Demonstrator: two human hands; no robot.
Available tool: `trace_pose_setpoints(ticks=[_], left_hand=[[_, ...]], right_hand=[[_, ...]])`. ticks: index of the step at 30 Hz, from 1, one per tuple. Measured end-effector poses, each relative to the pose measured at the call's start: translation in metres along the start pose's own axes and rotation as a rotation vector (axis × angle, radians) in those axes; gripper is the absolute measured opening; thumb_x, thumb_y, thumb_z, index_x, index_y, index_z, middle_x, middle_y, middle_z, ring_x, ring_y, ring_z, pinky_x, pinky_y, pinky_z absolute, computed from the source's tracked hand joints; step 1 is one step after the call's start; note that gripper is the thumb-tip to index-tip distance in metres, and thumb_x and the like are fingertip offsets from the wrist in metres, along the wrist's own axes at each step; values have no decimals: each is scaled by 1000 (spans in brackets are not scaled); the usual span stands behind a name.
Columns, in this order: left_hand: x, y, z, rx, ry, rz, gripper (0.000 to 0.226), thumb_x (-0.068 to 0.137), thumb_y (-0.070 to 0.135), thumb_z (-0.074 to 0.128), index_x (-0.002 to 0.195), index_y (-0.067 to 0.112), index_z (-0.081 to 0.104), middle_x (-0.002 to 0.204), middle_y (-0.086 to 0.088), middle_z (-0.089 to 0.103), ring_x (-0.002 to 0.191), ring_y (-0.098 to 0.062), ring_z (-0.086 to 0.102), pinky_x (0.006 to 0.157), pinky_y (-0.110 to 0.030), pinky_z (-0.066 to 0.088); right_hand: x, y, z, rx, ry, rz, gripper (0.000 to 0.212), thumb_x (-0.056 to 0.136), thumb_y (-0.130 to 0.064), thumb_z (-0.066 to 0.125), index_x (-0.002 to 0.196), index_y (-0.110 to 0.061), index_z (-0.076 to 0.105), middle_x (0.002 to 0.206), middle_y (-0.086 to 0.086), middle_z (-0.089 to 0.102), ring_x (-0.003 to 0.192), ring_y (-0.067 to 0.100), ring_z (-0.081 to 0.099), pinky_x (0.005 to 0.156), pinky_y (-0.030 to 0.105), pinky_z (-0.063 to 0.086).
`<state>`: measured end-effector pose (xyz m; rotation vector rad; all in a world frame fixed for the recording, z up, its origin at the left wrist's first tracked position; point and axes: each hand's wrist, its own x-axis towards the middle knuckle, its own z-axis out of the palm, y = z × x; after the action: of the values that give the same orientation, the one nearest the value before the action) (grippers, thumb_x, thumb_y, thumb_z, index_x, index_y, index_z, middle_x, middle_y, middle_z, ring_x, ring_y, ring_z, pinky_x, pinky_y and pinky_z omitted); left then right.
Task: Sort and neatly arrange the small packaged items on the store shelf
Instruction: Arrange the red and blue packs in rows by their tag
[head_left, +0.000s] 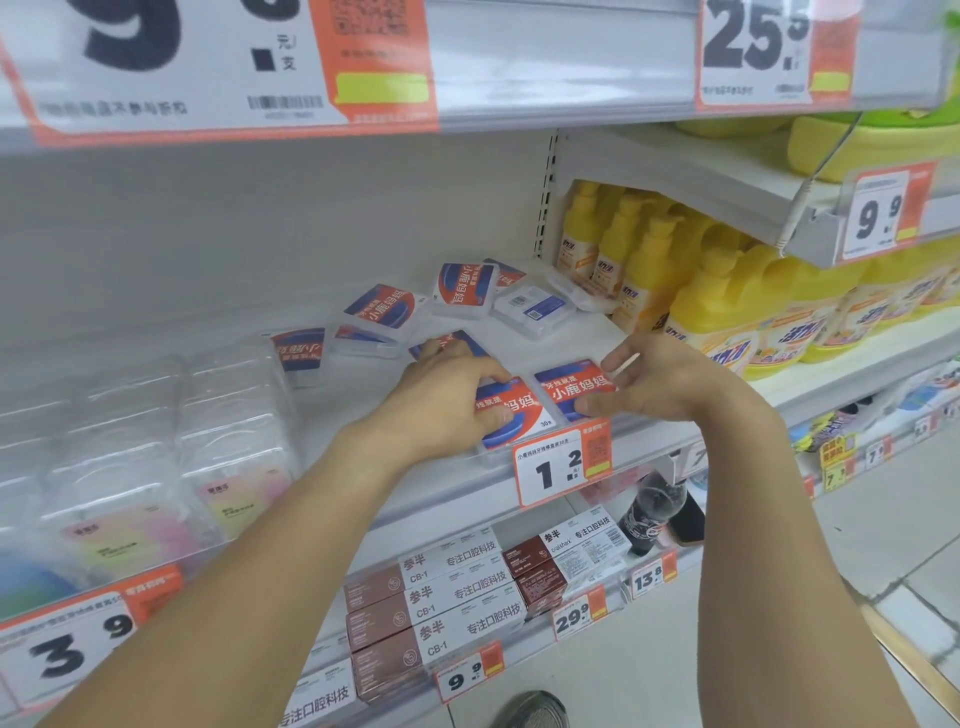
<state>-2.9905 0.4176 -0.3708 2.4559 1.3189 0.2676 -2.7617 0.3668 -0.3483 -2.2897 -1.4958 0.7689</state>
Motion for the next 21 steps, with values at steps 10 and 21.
trace_pose_setpoints(ticks=[10,21], left_hand=[[26,-6,-14,-88,226,-299,32,96,25,54,128,22,53,134,-8,51,127,-28,44,100,-44,47],[30,-15,-20,-145,250,-339,83,63,41,87,133,19,49,137,-6,42,127,-28,43,102,-37,40]], right_hand=[[16,-26,16,120,469,-370,17,87,-27,67,96,-13,74,100,3,72,94,20,65,75,26,46],[94,-65,26,-391,192,-258,82,78,-56,73,146,-26,39,143,5,46,125,29,52,96,39,49]])
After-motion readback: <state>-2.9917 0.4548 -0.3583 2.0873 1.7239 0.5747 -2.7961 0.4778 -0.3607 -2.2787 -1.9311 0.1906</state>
